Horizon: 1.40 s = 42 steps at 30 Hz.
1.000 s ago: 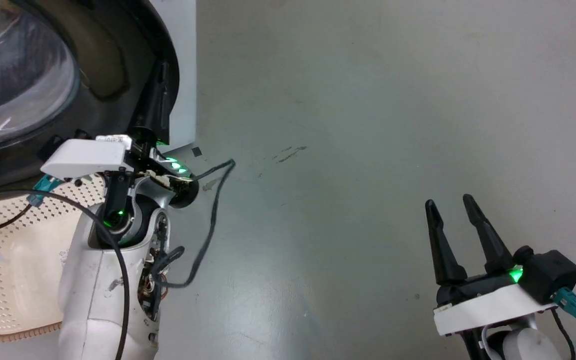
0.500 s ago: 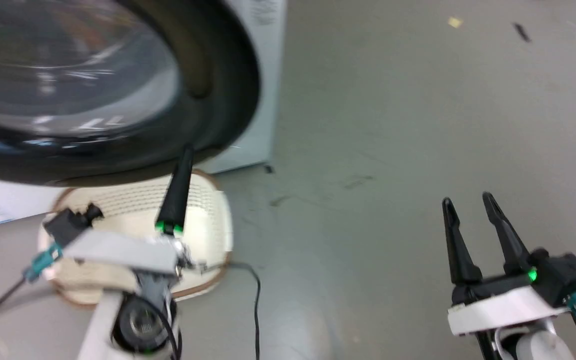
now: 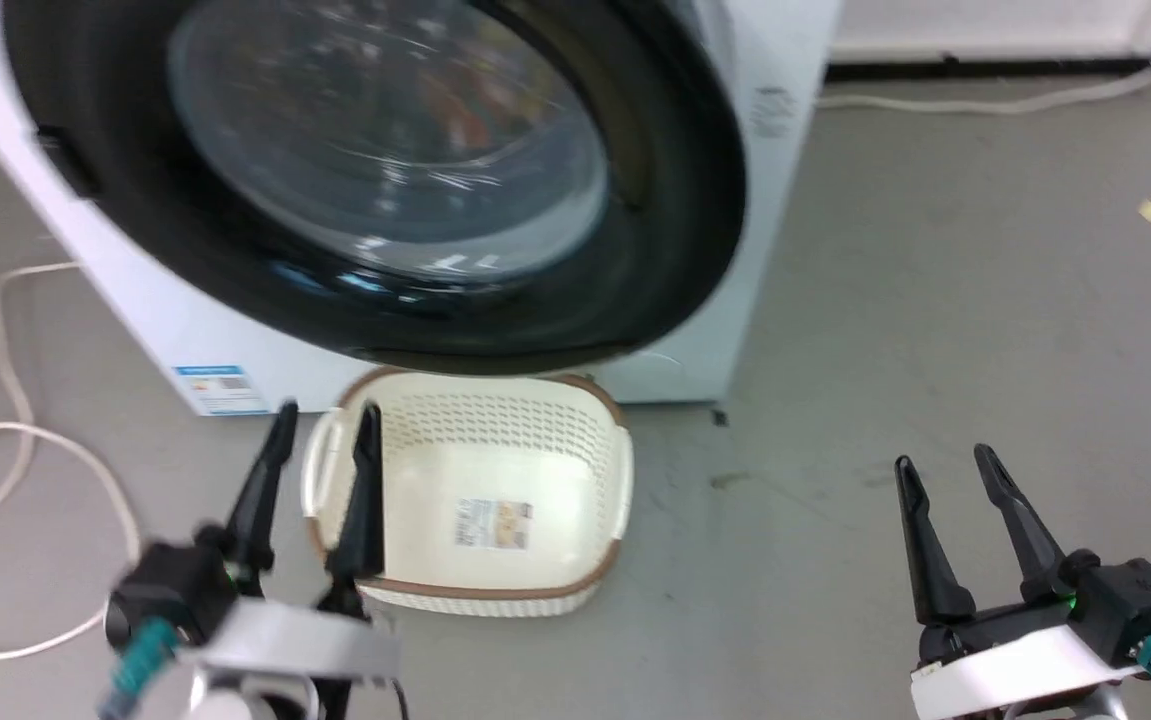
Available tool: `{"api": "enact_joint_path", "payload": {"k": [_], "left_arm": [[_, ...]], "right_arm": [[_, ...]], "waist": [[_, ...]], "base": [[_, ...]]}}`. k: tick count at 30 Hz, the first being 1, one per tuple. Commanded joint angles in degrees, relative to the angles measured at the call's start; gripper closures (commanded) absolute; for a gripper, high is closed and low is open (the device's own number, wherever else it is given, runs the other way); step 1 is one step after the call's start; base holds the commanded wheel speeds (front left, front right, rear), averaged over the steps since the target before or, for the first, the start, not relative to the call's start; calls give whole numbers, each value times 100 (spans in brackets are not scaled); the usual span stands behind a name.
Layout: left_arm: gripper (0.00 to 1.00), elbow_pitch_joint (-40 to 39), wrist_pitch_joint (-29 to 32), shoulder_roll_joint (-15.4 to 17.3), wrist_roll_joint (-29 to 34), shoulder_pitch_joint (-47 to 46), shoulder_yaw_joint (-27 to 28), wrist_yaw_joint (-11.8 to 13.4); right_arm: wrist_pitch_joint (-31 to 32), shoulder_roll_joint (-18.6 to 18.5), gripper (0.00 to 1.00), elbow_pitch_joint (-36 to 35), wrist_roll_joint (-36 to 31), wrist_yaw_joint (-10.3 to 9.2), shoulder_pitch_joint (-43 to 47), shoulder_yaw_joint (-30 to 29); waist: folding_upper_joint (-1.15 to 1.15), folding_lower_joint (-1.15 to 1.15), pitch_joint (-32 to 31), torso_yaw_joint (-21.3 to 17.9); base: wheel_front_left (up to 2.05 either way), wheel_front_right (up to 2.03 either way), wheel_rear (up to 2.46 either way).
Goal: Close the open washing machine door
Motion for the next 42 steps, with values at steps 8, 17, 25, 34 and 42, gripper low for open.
{"api": "enact_joint_path", "payload": {"k": [8, 17, 25, 34, 42], "left_arm": [[0, -212, -28, -462, 1313, 743, 294, 10], [0, 13, -29, -548, 1835, 925, 232, 107], [0, 30, -29, -644, 1842, 758, 236, 144], [0, -24, -29, -715, 1797, 330, -31, 187], [0, -130, -29, -731, 1569, 18, -396, 434]], "right_arm": [[-26, 9, 0, -62, -274, 5, 236, 12], [-26, 33, 0, 33, -468, 5, 272, 108], [-26, -243, 100, -54, -250, 5, 16, 478], [203, -1649, 100, -22, 290, 5, -1362, 1249], [511, -2843, 100, 475, 1243, 5, -2734, 1496]], "waist": [[0, 1, -336, 479], [0, 1, -279, 652], [0, 1, 61, 952], [0, 1, 927, 1462], [0, 1, 1462, 1982]], "base": [[0, 0, 0], [0, 0, 0], [0, 0, 0], [0, 0, 0], [0, 0, 0]]}}
